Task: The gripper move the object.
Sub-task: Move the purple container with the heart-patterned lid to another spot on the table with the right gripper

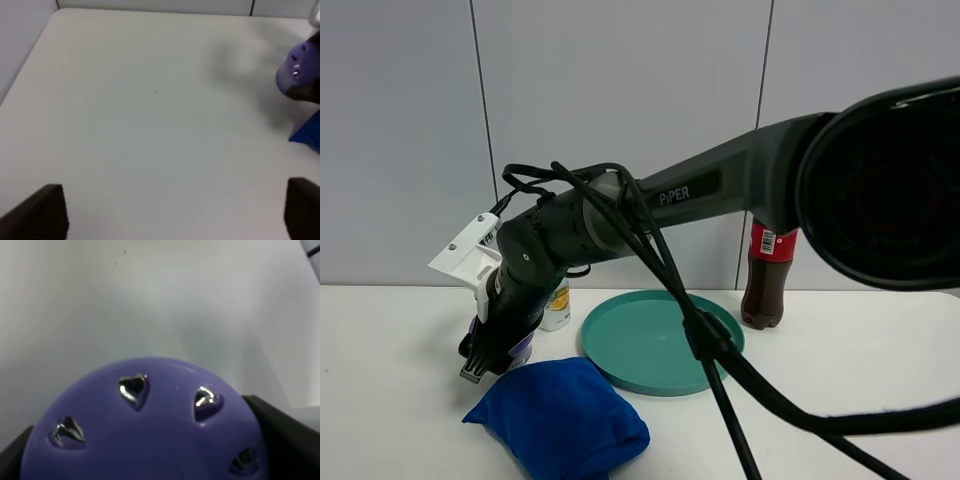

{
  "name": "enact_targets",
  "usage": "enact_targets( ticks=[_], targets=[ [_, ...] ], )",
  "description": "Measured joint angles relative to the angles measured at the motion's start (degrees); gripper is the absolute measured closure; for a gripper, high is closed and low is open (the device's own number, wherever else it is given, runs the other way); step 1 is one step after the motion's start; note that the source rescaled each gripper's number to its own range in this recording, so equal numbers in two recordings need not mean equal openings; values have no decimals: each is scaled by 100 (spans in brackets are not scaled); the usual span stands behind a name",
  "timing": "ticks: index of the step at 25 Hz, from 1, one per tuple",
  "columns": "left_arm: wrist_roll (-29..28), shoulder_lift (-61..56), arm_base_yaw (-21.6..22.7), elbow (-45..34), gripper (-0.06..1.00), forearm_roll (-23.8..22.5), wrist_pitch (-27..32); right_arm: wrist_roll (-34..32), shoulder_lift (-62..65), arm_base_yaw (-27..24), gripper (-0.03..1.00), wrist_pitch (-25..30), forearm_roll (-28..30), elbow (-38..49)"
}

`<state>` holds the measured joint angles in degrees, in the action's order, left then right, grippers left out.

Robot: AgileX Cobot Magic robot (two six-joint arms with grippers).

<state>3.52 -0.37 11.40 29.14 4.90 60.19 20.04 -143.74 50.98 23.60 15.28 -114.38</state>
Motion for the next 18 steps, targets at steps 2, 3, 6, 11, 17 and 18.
enact_targets(
  ticks=[2, 3, 6, 11, 17, 18],
  targets=[
    [0, 0, 0, 0, -6, 0, 0, 0, 0, 0, 97, -13, 0, 0],
    [0, 0, 0, 0, -6, 0, 0, 0, 0, 0, 97, -40, 0, 0],
    [0, 0, 0, 0, -6, 0, 0, 0, 0, 0, 97, -84, 0, 0],
    [0, 0, 0, 0, -6, 0, 0, 0, 0, 0, 97, -90, 0, 0],
    [0, 0, 0, 0, -6, 0, 0, -133, 38, 0, 88, 0, 0, 0],
    [0, 0, 0, 0, -6, 0, 0, -203, 38, 0, 78, 5, 0, 0]
  ],
)
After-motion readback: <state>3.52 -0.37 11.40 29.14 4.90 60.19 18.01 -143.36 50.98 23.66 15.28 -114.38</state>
